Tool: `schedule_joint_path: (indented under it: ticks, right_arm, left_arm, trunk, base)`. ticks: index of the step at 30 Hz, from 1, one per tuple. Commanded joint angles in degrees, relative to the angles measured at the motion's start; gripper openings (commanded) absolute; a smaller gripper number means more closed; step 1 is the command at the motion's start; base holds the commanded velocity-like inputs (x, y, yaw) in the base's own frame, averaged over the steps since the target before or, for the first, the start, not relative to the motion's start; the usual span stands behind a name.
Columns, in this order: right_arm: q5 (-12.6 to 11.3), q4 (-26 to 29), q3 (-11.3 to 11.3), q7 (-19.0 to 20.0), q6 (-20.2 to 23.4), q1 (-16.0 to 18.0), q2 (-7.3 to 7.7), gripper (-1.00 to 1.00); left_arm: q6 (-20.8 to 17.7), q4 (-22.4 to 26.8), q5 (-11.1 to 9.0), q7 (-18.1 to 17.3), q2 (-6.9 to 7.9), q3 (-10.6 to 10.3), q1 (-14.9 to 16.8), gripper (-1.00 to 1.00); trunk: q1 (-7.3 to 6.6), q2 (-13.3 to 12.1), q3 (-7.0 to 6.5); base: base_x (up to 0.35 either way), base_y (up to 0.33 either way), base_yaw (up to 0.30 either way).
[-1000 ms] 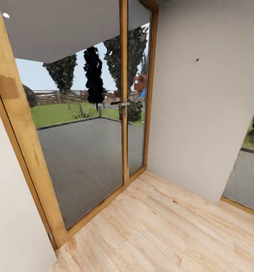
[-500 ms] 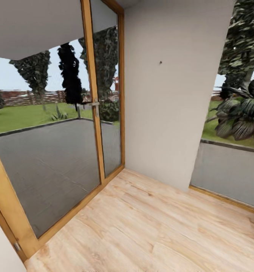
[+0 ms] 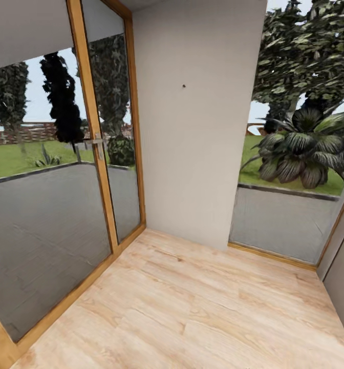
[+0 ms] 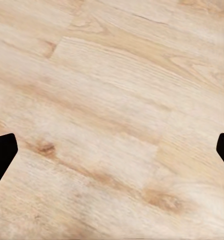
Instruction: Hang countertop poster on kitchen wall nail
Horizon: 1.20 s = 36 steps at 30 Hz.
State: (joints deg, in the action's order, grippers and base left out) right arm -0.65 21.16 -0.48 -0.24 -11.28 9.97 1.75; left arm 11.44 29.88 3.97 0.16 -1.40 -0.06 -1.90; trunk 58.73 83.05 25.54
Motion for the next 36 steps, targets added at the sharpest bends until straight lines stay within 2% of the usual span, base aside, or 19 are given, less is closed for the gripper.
schedule_joint_path:
  ticks: [1,36]
  right_arm:
    - [-0.1,-0.1,0.0,0.0,-0.2,0.0,-0.02,1.00]
    - [-0.1,-0.2,0.0,0.0,-0.2,0.0,0.01,1.00]
  left_arm:
    - [0.1,0.1,0.4,0.0,-0.01,0.1,0.0,1.00]
    - [0.1,0.1,0.4,0.0,-0.01,0.1,0.0,1.00]
  trunk:
    - [0.00,0.0,0.05]
    - [0.00,0.0,0.05]
  base:
    - [-0.001,-0.001,-0.300]
    - [0.000,0.000,-0.300]
